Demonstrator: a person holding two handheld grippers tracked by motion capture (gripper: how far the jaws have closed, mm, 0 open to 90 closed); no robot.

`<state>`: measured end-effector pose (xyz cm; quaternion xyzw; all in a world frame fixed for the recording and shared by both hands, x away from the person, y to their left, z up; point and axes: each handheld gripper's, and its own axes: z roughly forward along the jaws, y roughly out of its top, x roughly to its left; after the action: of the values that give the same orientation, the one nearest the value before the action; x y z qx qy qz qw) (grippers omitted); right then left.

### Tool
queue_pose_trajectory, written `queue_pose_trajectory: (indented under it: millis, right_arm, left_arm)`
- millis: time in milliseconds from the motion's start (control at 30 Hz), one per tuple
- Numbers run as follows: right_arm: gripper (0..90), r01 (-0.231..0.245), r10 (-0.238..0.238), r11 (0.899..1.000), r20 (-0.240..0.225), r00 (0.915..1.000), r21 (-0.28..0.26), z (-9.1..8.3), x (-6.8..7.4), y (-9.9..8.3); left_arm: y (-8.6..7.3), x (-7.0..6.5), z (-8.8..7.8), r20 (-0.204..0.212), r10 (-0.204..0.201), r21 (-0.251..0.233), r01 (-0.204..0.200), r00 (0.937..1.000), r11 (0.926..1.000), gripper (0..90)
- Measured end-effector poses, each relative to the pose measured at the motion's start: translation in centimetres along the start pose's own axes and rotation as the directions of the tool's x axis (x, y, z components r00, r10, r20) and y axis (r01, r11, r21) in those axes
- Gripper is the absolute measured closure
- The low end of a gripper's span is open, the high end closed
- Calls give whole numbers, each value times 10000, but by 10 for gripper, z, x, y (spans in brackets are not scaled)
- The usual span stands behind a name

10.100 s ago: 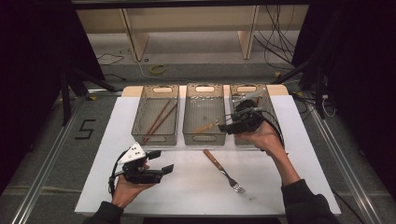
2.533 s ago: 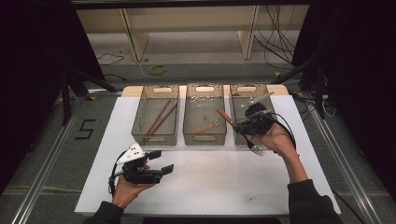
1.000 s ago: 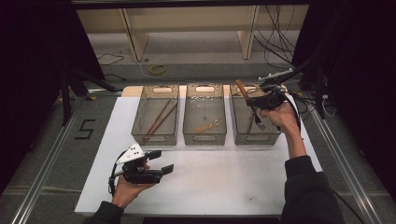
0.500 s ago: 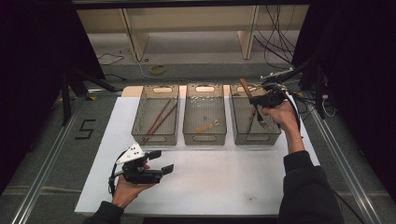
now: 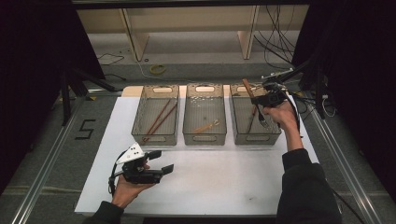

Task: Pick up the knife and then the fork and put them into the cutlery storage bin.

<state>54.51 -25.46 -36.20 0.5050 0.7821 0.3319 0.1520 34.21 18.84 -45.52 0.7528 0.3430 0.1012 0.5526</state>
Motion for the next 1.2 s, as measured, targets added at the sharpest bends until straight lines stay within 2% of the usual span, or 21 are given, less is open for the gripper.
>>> queue_pose_trajectory:
  millis: [1200]
  right_arm:
    - [776, 84, -96, 9998, 637, 9979, 183, 18, -7, -9]
  left_arm:
    - [0, 0, 0, 19, -4, 3, 4, 10000, 10000, 199]
